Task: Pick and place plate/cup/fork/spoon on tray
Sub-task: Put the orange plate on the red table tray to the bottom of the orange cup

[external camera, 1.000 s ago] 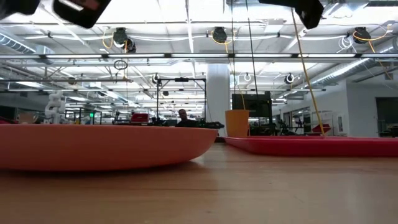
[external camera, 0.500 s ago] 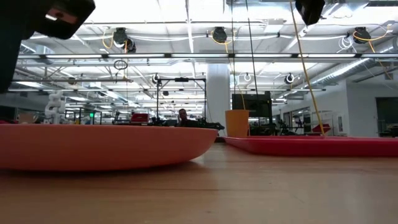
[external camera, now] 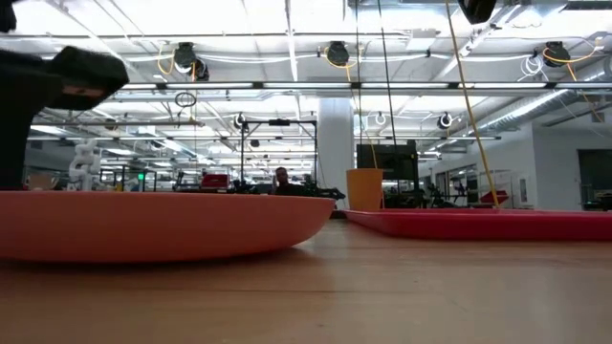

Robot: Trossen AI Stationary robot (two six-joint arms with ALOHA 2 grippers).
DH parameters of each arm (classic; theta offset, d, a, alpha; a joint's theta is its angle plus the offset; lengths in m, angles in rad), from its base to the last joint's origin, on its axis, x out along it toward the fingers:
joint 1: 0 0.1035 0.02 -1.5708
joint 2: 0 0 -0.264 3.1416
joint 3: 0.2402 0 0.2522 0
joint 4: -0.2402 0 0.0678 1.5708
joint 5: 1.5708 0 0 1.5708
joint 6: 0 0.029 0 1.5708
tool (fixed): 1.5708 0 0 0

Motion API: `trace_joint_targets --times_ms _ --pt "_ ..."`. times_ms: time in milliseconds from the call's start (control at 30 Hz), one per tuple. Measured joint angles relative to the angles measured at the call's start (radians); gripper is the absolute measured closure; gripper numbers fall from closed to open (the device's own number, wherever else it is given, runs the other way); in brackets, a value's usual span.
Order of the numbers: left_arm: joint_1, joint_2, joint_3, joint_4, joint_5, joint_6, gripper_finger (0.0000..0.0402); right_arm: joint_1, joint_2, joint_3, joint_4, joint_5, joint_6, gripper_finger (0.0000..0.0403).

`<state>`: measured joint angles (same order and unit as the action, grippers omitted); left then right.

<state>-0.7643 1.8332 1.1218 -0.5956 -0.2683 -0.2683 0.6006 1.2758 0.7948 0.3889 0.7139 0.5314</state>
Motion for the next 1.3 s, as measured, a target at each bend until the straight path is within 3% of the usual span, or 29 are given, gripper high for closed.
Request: trace_joint_targets --times_ms 200,367,700,900,1100,1300 --pt "0.0 0.0 -0.026 -0.009 -0.087 0.005 0.0335 0.002 0.0 0.0 -0.003 0.001 -0.002 0.0232" --pt "0.0 0.0 -0.026 -0.001 -0.1 0.093 0.039 0.006 0.0 0.0 -0.004 0.001 -0.034 0.0232" --pt "0.012 -0.087 -0.019 -0.028 -0.099 0.213 0.0394 0.031 -0.034 0.0 -0.007 -0.001 -0.164 0.0232" --pt "0.034 -0.237 -0.018 -0.037 -0.205 0.344 0.0387 0.032 -0.106 0.0 -0.041 -0.003 -0.322 0.0232" --pt "0.14 -0.341 -0.017 -0.006 -0.225 0.475 0.039 0.028 -0.173 0.0 -0.11 -0.007 -0.436 0.0232" --pt "0.303 -0.35 -0.017 0.135 -0.232 0.678 0.039 -0.007 -0.168 0.022 -0.11 -0.008 -0.614 0.0232"
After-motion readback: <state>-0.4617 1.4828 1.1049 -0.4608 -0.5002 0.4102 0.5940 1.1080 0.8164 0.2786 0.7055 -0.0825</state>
